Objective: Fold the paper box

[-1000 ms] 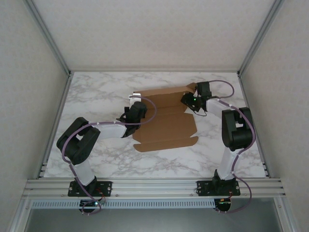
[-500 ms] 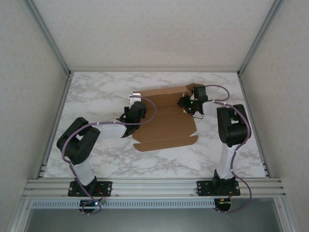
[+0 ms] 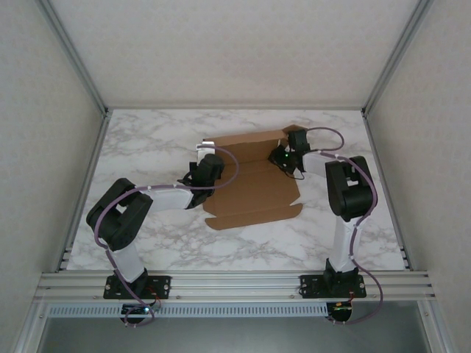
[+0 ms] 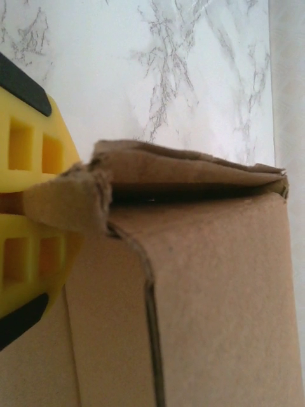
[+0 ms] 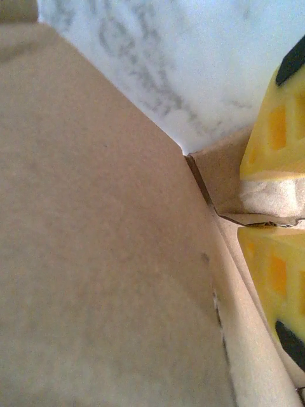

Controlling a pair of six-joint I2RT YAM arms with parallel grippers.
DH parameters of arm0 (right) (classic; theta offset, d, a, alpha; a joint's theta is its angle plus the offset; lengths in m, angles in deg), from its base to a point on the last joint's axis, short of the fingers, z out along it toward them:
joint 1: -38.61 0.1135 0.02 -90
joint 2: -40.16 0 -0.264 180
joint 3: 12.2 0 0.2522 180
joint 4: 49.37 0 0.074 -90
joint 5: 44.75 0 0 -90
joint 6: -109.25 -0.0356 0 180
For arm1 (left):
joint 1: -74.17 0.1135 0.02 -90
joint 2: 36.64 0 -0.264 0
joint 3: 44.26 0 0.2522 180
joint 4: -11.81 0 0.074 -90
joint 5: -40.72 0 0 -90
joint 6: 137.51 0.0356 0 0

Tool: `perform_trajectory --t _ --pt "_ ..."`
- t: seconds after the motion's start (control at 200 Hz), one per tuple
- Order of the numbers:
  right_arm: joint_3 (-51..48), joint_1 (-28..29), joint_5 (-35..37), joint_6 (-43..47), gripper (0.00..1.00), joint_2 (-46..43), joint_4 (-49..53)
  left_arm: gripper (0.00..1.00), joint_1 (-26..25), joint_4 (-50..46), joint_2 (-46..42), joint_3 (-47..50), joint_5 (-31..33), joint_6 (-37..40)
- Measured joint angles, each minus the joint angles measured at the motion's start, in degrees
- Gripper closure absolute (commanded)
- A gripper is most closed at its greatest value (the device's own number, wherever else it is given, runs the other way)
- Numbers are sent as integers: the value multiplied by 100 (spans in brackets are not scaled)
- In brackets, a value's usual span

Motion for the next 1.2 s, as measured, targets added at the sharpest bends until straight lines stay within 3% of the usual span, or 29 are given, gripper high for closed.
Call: perform_trajectory --t 0.551,0.641,0.841,1.046,1.202 --pt "-1097 -70 0 1025 64 -2035 780 100 229 -151 2 -170 -70 -66" --pt "-1228 -70 -2 1233 69 -2291 861 100 295 -166 2 -186 -87 -70" --pt "-1399 -92 24 1493 89 -3077 1040 100 358 -227 83 -210 -87 -127" --pt "-1307 -92 363 1493 98 -3348 1239 100 378 -260 120 -262 -92 -155" --pt "-452 -103 1043 1443 99 -2940 1858 100 378 -258 131 -275 -166 -153"
